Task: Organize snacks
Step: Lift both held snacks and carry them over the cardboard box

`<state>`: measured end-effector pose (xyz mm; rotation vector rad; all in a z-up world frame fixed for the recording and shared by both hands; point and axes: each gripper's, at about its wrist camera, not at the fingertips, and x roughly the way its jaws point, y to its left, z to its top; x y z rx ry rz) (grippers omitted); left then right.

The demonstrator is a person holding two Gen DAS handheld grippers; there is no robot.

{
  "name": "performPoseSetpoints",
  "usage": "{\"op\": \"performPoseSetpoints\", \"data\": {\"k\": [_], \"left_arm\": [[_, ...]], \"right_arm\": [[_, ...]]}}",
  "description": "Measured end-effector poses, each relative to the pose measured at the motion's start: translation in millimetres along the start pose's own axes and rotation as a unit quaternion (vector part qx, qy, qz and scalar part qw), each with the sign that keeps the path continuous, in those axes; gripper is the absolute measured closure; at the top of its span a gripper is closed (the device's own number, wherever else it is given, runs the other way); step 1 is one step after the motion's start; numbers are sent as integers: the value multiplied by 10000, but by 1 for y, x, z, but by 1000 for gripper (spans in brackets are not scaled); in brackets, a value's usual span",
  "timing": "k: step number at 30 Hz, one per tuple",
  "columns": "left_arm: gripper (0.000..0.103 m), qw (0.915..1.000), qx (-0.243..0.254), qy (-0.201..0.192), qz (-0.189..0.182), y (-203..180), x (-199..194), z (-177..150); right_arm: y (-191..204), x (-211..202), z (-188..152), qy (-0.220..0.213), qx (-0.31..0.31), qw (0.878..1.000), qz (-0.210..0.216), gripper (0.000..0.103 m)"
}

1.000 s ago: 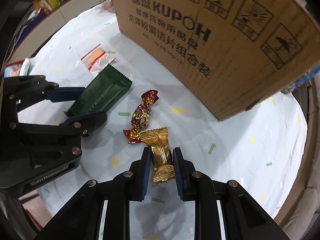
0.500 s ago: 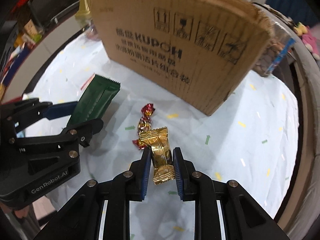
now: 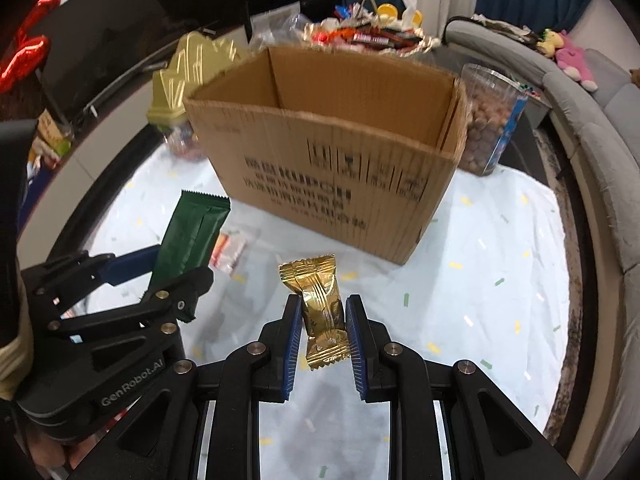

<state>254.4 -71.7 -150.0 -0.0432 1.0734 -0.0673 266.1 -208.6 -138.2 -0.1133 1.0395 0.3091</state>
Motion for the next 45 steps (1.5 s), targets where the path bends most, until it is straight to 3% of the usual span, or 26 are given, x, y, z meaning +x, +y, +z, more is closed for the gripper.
{"op": "performPoseSetpoints", "data": {"k": [25, 45], "left_arm": [[60, 9940, 113, -1087, 0, 13, -84, 42], [60, 9878, 292, -1518, -165, 18, -90, 97]], "right_arm": [[29, -79, 43, -1143, 381, 9919, -400, 79], [29, -92, 83, -1686, 792, 9800, -700, 79]]}}
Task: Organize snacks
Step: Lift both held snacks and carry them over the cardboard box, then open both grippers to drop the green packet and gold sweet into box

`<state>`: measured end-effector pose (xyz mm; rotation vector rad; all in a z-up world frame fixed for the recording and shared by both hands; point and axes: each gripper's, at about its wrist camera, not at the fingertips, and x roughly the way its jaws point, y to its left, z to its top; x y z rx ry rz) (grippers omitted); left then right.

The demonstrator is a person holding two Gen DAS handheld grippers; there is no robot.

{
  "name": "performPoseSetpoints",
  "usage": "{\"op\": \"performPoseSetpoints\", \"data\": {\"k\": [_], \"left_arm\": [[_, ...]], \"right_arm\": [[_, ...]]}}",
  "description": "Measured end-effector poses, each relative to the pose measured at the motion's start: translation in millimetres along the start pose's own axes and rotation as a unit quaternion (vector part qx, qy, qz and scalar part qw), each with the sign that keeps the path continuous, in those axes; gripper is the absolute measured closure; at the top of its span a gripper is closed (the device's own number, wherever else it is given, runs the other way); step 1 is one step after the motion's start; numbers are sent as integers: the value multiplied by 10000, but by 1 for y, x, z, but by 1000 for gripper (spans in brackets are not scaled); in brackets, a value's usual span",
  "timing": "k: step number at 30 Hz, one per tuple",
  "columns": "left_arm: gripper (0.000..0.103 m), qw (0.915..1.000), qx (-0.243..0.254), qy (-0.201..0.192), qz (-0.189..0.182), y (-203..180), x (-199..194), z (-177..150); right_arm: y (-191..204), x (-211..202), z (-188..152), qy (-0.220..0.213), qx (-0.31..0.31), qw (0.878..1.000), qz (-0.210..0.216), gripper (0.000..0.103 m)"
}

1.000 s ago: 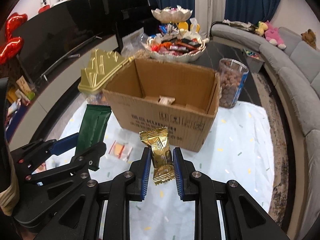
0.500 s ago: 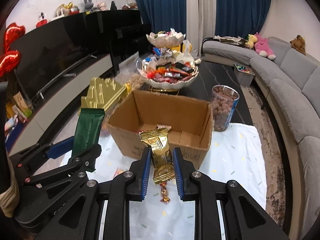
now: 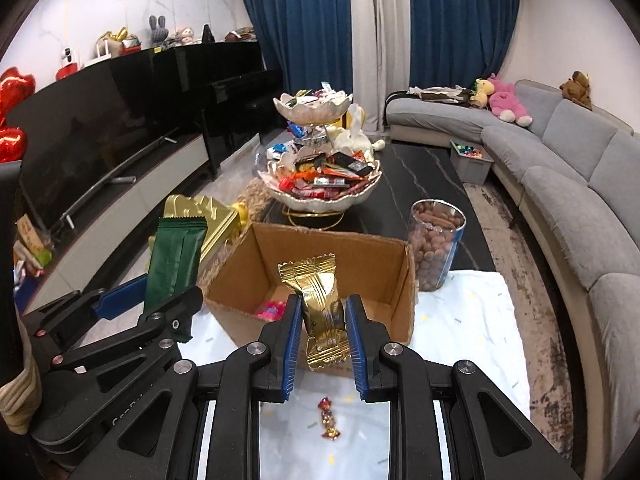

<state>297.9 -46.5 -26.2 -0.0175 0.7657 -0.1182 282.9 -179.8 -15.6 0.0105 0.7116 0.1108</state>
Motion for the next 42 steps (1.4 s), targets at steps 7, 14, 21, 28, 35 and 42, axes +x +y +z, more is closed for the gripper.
{"op": "performPoseSetpoints", "data": {"k": [7, 14, 21, 28, 35, 42], "left_arm": [[59, 9999, 108, -54, -3, -2, 9, 9], [59, 9998, 171, -61, -20, -1, 26, 18], [59, 9997, 254, -43, -45, 1, 46, 27], [59, 9995, 307, 114, -42, 2, 72, 30], [59, 9990, 264, 341, -129, 3, 98, 25], [59, 9984, 232, 483, -192, 7, 116, 23]], "right_arm": [[-3, 6, 9, -75, 42, 9999, -129, 79], [-4, 19, 17, -98, 94, 9997, -216, 79], [-4, 35, 24, -78, 116, 9995, -289, 79], [-8, 59, 27, 68, 152, 9994, -299, 79], [-11, 83, 25, 255, 174, 9991, -307, 79], [-15, 102, 22, 415, 204, 9985, -282, 79]]}}
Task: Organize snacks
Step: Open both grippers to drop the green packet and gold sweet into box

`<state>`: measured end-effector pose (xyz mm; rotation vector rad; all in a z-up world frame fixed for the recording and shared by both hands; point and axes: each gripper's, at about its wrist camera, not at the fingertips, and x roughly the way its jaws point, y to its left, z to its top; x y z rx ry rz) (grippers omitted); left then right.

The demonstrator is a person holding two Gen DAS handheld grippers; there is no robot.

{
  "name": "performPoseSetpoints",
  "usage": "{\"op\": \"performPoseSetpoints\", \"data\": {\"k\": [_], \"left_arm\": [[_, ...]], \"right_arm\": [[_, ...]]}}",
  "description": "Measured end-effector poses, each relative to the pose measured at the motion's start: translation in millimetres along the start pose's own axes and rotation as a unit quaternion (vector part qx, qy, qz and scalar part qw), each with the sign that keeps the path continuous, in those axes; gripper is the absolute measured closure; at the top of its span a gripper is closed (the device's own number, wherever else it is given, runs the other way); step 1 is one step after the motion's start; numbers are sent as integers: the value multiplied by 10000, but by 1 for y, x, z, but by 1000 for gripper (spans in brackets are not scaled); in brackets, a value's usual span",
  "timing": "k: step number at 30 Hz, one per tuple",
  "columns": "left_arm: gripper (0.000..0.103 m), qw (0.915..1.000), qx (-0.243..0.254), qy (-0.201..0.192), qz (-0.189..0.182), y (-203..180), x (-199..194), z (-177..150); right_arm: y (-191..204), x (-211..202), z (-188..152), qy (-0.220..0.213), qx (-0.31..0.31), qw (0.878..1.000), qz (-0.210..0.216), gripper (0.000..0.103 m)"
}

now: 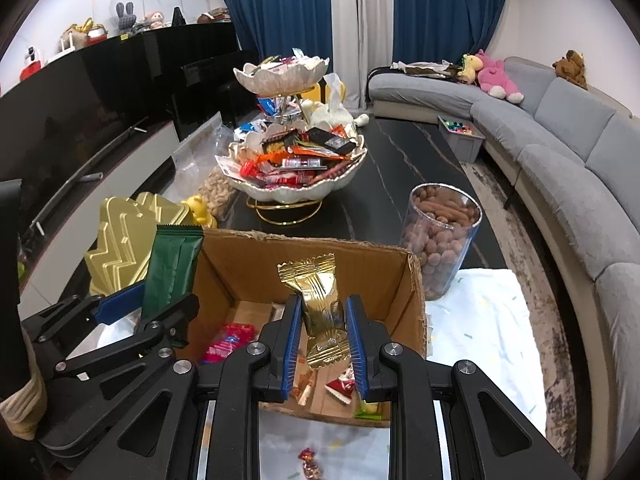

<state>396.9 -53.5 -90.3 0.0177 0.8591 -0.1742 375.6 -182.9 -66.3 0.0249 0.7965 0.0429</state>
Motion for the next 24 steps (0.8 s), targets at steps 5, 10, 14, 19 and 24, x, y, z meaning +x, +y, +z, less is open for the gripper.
{"op": "performPoseSetpoints", "data": {"k": [5, 10, 14, 19, 24], "left_arm": [[59, 9999, 41, 103, -53, 0, 8, 0], [44, 9999, 9, 117, -92, 2, 9, 0], [37, 10000, -21, 47, -51, 3, 1, 0], [26, 9999, -61, -75, 88, 8, -12, 0], [21, 9996, -55, -187, 197, 10, -29, -1]], "right_arm": [[-1, 8, 0, 78, -26, 10000, 19, 79], [-1, 9, 1, 86, -37, 9999, 43, 72], [-5, 2, 2, -6, 26, 10000, -43, 50], [-7, -9, 2, -91, 128, 9998, -120, 39], [-5, -23, 2, -198, 103, 9996, -168, 35]]}}
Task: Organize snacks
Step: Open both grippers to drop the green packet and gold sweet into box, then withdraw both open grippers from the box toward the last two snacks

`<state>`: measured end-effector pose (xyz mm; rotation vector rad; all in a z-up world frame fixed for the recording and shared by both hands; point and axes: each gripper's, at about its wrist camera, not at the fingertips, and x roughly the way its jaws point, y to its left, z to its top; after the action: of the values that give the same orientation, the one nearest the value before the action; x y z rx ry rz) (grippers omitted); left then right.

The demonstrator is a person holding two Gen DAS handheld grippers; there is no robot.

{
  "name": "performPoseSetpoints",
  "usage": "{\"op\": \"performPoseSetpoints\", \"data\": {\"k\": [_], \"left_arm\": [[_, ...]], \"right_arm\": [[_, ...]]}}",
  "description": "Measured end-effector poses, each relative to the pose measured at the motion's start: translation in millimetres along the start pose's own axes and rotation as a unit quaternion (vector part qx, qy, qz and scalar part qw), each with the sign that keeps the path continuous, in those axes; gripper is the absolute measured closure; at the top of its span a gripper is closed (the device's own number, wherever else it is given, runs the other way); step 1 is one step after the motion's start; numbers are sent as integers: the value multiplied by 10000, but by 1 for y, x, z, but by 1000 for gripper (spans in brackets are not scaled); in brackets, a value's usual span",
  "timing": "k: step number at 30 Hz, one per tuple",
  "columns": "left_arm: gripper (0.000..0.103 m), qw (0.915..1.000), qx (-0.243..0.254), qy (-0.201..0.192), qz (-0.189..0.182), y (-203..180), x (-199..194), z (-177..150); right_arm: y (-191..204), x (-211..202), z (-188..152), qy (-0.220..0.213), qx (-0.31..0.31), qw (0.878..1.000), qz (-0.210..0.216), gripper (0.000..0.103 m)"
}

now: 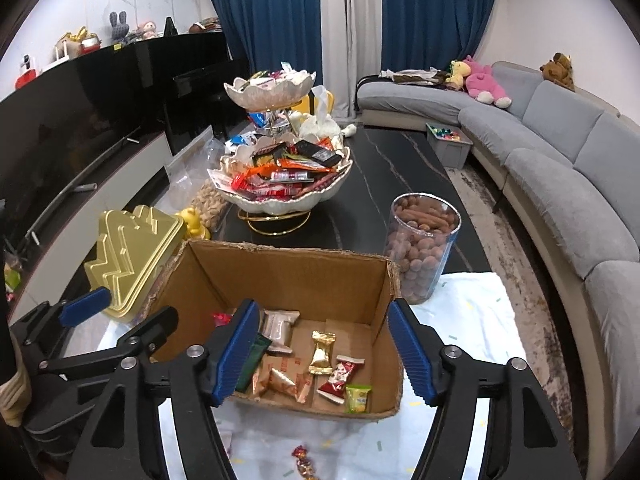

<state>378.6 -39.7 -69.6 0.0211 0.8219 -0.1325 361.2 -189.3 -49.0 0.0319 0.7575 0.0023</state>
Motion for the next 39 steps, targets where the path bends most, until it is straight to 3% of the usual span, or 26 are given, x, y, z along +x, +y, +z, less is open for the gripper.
{"op": "performPoseSetpoints", "data": {"k": [26, 39], "left_arm": [[21, 9991, 186, -337, 152, -11, -77, -26], [21, 9991, 244, -279, 195, -10, -86, -56]], "right_arm": [[-4, -80, -18, -525, -48, 9986, -76, 34], [0, -92, -48, -510, -205, 9984, -102, 34]]}}
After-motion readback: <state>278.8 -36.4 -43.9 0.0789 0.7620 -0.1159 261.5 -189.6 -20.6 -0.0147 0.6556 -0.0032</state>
